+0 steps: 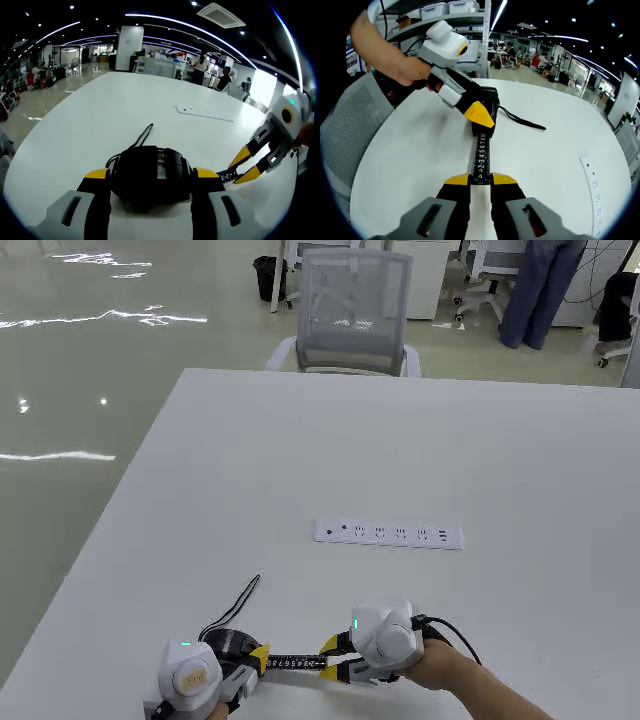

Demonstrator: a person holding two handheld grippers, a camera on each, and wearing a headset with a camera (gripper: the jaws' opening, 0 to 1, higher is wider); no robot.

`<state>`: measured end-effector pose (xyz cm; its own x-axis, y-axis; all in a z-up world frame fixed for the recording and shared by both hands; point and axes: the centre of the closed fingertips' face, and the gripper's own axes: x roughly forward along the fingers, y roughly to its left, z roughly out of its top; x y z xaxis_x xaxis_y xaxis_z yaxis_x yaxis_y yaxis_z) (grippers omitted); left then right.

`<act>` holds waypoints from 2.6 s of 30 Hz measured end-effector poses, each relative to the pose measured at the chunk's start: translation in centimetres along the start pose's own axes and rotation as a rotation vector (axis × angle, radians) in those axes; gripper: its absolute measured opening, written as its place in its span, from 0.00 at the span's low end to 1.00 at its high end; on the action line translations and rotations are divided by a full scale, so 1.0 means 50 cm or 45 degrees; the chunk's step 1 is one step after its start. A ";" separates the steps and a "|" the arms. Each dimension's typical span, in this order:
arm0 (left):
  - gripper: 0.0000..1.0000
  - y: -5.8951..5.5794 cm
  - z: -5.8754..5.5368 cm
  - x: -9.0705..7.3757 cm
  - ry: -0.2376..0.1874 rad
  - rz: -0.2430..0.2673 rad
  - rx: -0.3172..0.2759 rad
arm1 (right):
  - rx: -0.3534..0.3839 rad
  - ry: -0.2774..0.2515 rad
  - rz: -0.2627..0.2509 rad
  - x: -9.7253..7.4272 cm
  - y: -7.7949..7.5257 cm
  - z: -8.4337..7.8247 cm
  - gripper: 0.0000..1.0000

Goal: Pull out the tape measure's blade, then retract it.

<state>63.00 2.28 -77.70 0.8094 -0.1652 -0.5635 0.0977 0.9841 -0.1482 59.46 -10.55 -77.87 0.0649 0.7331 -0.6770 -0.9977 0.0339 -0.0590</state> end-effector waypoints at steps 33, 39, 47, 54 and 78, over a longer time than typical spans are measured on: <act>0.62 -0.001 -0.001 0.000 0.001 -0.009 0.011 | -0.002 -0.006 0.007 0.017 0.004 0.017 0.13; 0.62 0.001 -0.001 0.001 -0.003 -0.011 0.003 | -0.001 -0.007 0.008 0.022 0.002 0.017 0.13; 0.62 0.002 -0.001 0.001 -0.002 -0.012 0.007 | 0.002 -0.009 0.011 0.031 0.003 0.019 0.13; 0.62 0.003 -0.001 0.003 -0.004 -0.015 0.004 | -0.002 -0.011 0.012 0.034 0.002 0.021 0.13; 0.62 0.002 0.001 0.001 -0.005 -0.017 -0.001 | -0.008 -0.013 0.014 0.047 0.000 0.027 0.13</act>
<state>63.09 2.38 -77.70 0.8104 -0.1782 -0.5581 0.1080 0.9817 -0.1566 59.58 -7.89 -78.46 0.0538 0.7404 -0.6700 -0.9982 0.0214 -0.0565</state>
